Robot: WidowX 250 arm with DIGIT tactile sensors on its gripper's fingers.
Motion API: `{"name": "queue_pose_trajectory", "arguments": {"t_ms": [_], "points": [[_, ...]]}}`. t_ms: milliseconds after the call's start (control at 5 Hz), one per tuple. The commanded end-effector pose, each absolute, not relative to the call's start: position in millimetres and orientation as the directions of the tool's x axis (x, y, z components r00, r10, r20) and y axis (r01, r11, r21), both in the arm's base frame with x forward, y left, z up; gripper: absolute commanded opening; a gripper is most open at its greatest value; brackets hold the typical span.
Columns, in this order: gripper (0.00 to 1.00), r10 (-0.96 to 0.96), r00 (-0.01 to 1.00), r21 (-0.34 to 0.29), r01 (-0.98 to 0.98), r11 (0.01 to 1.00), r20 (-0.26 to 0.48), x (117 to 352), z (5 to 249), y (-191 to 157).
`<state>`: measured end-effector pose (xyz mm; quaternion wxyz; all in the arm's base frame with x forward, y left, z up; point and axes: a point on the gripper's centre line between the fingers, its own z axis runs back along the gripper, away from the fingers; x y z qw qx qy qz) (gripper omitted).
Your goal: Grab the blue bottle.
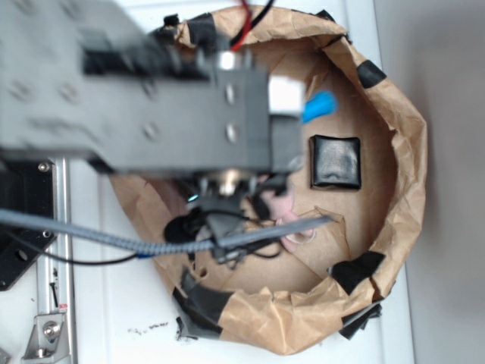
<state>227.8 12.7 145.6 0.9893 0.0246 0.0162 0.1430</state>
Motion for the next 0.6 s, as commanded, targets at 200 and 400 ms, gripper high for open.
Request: {"name": "queue_pose_trajectory", "arguments": {"t_ms": [200, 400], "points": [[0.0, -0.141, 0.99, -0.032, 0.14, 0.99, -0.028, 241, 150, 13], [0.0, -0.112, 0.993, -0.011, 0.112, 0.994, -0.036, 244, 149, 20]]}}
